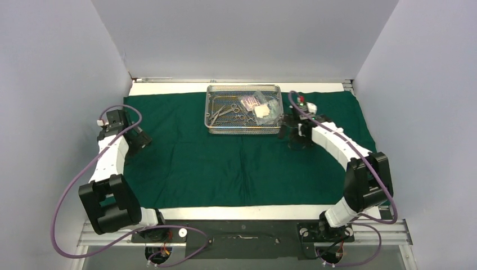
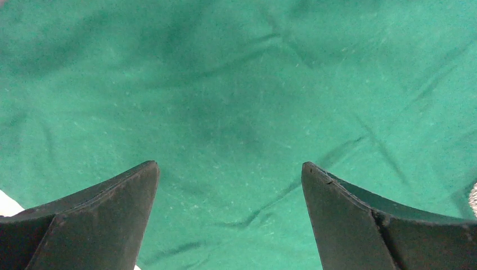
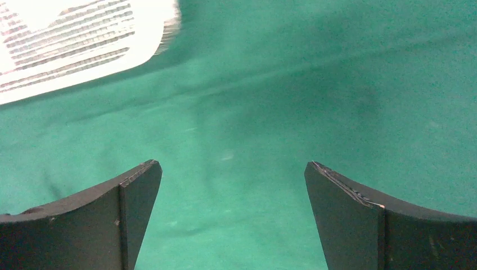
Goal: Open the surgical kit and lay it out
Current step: Smooth out the surgical kit at the center of the board.
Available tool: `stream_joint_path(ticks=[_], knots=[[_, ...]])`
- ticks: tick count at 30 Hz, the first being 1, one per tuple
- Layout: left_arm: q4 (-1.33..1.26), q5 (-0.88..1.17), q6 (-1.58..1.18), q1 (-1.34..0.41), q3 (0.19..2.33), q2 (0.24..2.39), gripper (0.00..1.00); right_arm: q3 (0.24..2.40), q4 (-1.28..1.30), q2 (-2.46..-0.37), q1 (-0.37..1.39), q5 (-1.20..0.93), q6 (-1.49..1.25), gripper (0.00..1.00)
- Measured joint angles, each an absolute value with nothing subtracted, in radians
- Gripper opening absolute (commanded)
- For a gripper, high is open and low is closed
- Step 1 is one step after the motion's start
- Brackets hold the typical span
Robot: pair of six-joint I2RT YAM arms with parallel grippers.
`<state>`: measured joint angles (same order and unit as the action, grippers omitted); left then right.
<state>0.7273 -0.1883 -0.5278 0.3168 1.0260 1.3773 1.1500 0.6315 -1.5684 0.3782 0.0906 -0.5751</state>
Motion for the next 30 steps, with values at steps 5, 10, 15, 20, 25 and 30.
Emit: stream_joint_path(ticks=[5, 10, 15, 20, 25, 30], knots=[[0.714, -0.149, -0.534, 0.315, 0.949, 1.401, 1.00, 1.015, 0.630, -1.546, 0.210, 0.089, -0.600, 0.98], [0.705, -0.145, -0.535, 0.316, 0.870, 1.430, 0.94, 0.897, 0.622, -1.507, 0.133, 0.074, -0.619, 0.97], [0.693, -0.155, -0.530, 0.324, 0.828, 1.465, 0.92, 0.839, 0.611, -1.462, 0.082, 0.067, -0.635, 0.93], [0.694, -0.170, -0.540, 0.377, 0.817, 1.506, 0.89, 0.778, 0.607, -1.457, 0.022, 0.034, -0.670, 0.90], [0.690, -0.138, -0.566, 0.508, 0.817, 1.519, 0.86, 0.762, 0.612, -1.447, -0.032, -0.002, -0.708, 0.89], [0.692, -0.131, -0.594, 0.566, 0.822, 1.530, 0.86, 0.760, 0.615, -1.447, -0.042, -0.019, -0.746, 0.88]])
